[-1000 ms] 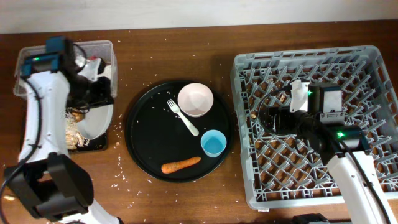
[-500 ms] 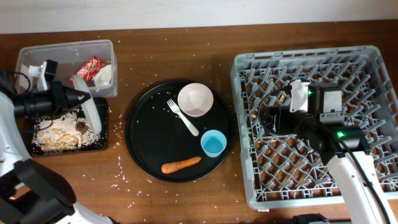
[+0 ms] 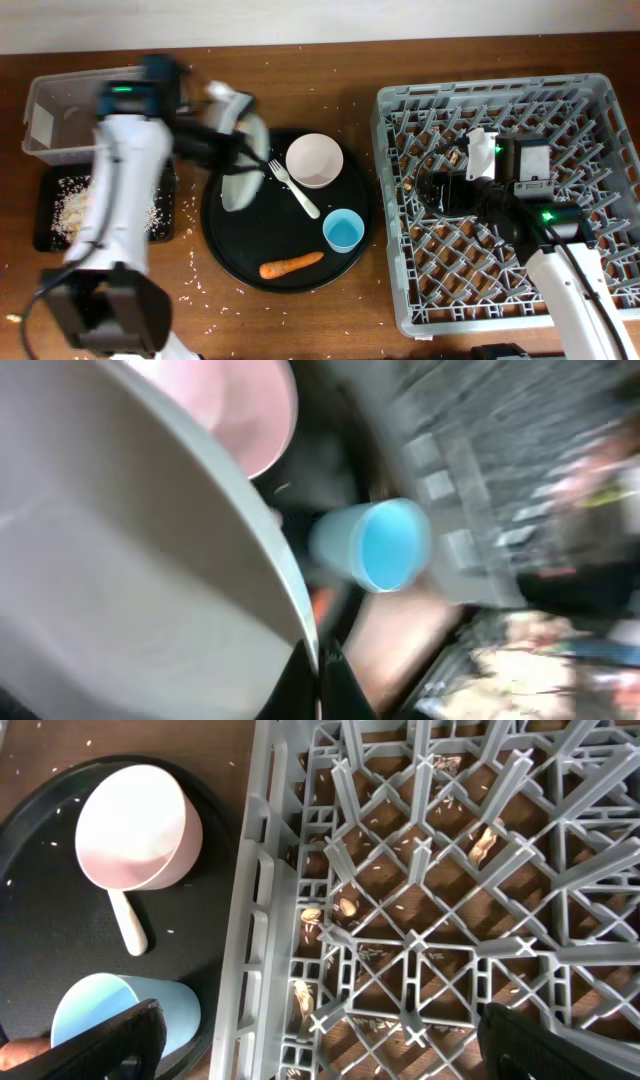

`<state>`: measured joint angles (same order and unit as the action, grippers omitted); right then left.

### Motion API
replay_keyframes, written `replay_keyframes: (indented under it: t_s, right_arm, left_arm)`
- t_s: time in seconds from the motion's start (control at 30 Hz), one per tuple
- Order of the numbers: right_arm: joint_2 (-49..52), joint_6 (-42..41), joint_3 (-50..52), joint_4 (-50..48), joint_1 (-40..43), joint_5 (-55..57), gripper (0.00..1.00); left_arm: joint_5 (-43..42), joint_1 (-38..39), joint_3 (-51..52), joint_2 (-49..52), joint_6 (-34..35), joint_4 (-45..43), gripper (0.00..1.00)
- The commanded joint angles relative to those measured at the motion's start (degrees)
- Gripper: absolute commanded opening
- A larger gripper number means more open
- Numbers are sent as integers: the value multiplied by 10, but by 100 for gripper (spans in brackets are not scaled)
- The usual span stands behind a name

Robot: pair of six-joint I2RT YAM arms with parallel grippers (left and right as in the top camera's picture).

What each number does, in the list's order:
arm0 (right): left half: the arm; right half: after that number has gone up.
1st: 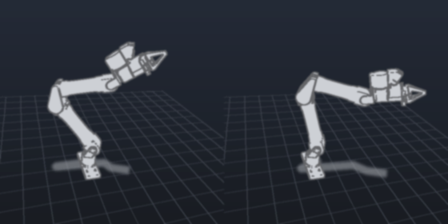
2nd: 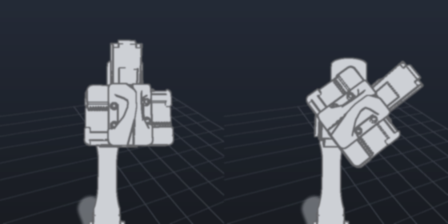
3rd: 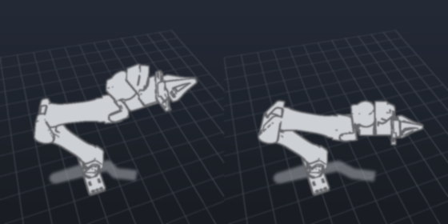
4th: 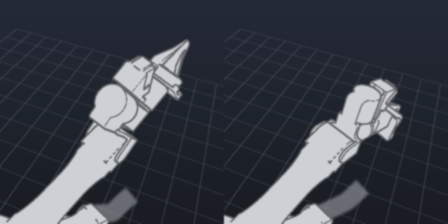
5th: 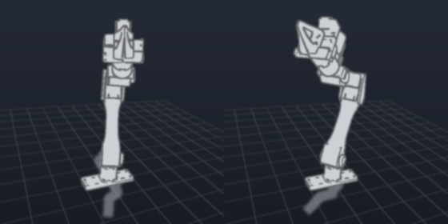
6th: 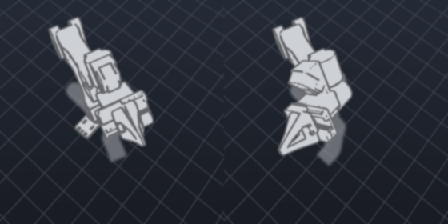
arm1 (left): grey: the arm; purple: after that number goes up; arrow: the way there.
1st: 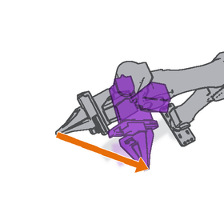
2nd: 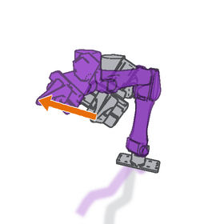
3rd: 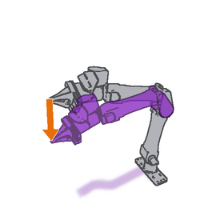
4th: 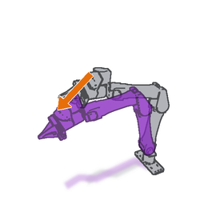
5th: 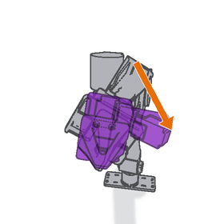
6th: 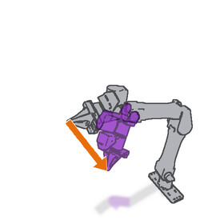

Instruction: Sort waste into correct bins and load items into the dishwasher rack

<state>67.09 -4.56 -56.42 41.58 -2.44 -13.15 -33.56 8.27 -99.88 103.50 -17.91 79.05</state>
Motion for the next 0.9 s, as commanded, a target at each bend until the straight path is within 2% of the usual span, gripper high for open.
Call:
replay_keyframes:
  t_s: [0.0,0.1,0.17,0.37,0.47,0.7,0.73,0.8,0.87]
  right_arm:
    - [-2,-3,-5,-2,2,3,99]
    - [-2,-3,-5,-1,2,3,98]
    - [-2,-3,-5,-2,2,3,98]
    - [-2,-3,-5,-2,2,3,99]
    - [-2,-3,-5,-2,2,3,99]
    - [-2,-3,-5,-12,2,2,99]
    - [-2,-2,-6,-22,2,-10,99]
    - [-2,-4,-31,-40,-8,-29,93]
    - [-2,-4,-89,-40,-59,12,94]
  left_arm:
    - [255,113,40,-13,136,-47,1]
    - [261,173,138,-13,210,-146,1]
    - [277,177,175,-13,235,-172,0]
    - [278,177,213,-13,237,-192,1]
    - [276,177,213,-13,237,-193,22]
    - [272,176,183,-14,237,-194,38]
    - [272,172,160,-18,237,-192,50]
    - [271,145,104,-24,240,-170,70]
    - [272,102,50,-25,239,-147,77]
